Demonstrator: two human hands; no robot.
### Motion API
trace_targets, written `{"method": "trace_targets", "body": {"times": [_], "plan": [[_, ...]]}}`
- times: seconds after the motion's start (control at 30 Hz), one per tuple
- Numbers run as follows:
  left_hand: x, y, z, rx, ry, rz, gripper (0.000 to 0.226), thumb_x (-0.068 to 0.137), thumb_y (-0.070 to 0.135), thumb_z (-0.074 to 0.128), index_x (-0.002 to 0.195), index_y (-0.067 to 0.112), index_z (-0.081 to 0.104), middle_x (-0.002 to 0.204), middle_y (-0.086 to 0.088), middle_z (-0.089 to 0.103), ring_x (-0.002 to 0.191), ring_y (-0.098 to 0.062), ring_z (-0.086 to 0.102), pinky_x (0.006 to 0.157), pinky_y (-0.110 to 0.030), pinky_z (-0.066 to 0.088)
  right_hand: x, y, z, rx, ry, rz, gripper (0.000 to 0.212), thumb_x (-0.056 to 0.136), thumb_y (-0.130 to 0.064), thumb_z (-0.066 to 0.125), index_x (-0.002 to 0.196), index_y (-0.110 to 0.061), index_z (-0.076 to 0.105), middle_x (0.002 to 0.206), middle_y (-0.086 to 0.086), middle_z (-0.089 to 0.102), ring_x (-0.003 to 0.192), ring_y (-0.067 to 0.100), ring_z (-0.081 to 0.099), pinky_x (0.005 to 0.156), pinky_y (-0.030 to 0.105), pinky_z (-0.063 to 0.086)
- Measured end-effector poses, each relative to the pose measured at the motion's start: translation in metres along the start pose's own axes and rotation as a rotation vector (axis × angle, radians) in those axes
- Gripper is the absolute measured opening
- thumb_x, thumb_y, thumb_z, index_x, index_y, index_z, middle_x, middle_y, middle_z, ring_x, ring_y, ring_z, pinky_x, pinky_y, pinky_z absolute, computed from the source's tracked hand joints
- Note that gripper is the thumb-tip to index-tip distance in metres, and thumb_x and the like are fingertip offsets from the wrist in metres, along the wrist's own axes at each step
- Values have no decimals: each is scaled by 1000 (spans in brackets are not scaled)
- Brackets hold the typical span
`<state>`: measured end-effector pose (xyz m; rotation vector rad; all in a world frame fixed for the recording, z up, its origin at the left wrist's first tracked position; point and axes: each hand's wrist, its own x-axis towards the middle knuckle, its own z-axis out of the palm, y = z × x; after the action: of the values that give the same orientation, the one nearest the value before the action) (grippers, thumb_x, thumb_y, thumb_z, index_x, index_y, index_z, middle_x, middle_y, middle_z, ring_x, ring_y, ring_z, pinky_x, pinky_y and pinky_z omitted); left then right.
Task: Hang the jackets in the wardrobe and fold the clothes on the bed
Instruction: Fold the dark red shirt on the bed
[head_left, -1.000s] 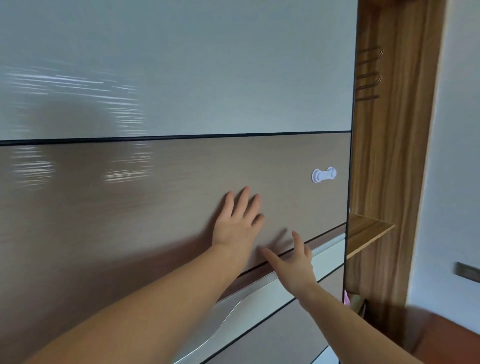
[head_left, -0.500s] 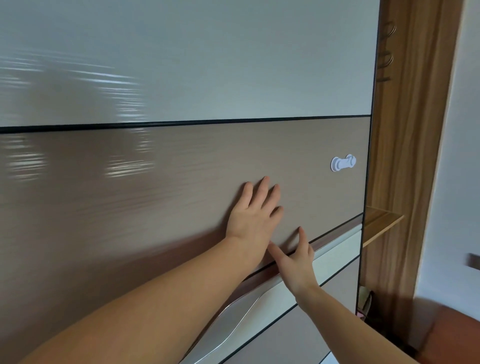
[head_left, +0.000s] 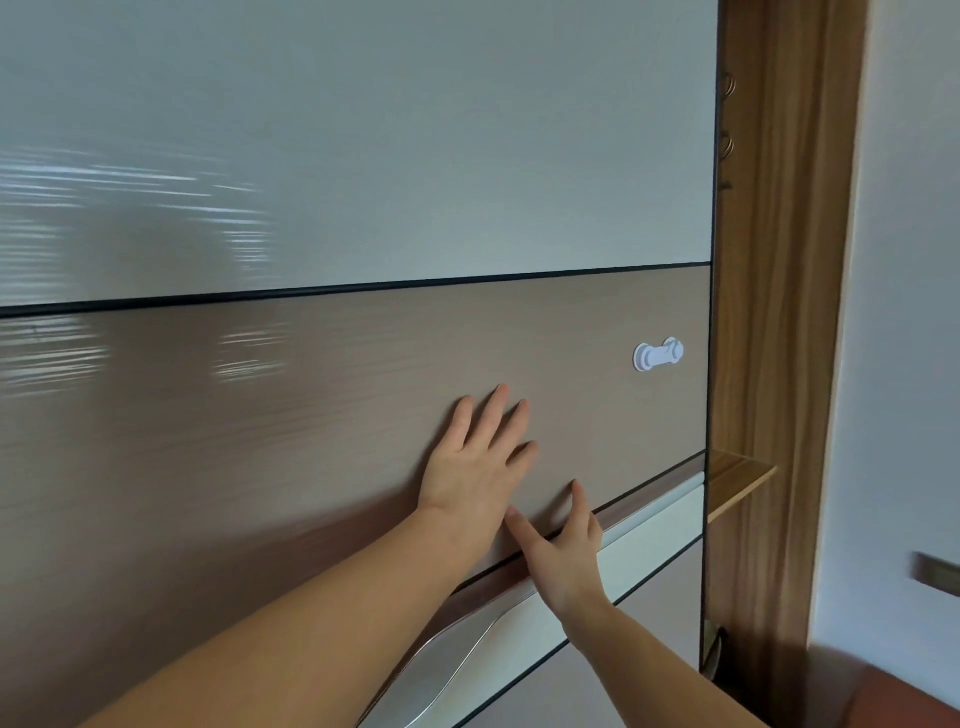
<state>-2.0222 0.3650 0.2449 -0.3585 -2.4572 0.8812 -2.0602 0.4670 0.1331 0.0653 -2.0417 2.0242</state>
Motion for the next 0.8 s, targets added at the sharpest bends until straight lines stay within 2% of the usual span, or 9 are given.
{"method": "trace_targets", "body": {"times": [0.13, 0.33, 0.5, 0.63, 0.7, 0.8], "plan": [[34, 20, -3, -20, -14, 3, 82, 91, 43, 57, 153, 25, 7, 160, -8, -20, 143, -36, -25, 113, -54, -14, 29, 4, -28, -4, -4, 3, 99, 79, -49, 72, 153, -31, 9, 155, -5, 13, 141, 17, 25, 113, 32, 25], [93, 53, -1, -68, 8, 23, 80, 92, 36, 56, 154, 24, 7, 159, -8, -22, 142, -36, -28, 111, -53, -19, 77, 14, -70, 2, 16, 5, 96, 80, -47, 72, 153, -30, 11, 154, -5, 16, 141, 16, 25, 114, 33, 25], [150, 87, 1, -63, 62, 63, 70, 97, 31, 48, 154, 18, 11, 160, -12, -19, 143, -38, -25, 113, -54, -15, 125, 21, -108, 1, 60, 38, 86, 86, -45, 66, 152, -33, 14, 155, -4, 17, 140, 20, 27, 113, 37, 29], [199, 114, -3, -35, 81, 92, 63, 101, 37, 37, 154, 17, 10, 161, -12, -17, 144, -38, -23, 114, -53, -14, 161, 28, -138, 28, 94, 85, 78, 87, -43, 65, 150, -37, 19, 149, 6, 35, 132, 27, 42, 110, 49, 37], [223, 125, -7, -28, 73, 116, 61, 102, 37, 33, 154, 15, 11, 161, -11, -15, 144, -37, -22, 114, -52, -13, 180, 32, -153, 58, 108, 104, 74, 89, -38, 64, 150, -35, 22, 142, 10, 46, 127, 26, 48, 109, 48, 38], [255, 143, -11, -26, 69, 137, 62, 102, 39, 33, 154, 15, 10, 161, -11, -15, 145, -36, -22, 115, -51, -13, 206, 38, -178, 110, 107, 136, 72, 90, -34, 63, 150, -34, 23, 141, 5, 48, 124, 23, 49, 110, 46, 38]]}}
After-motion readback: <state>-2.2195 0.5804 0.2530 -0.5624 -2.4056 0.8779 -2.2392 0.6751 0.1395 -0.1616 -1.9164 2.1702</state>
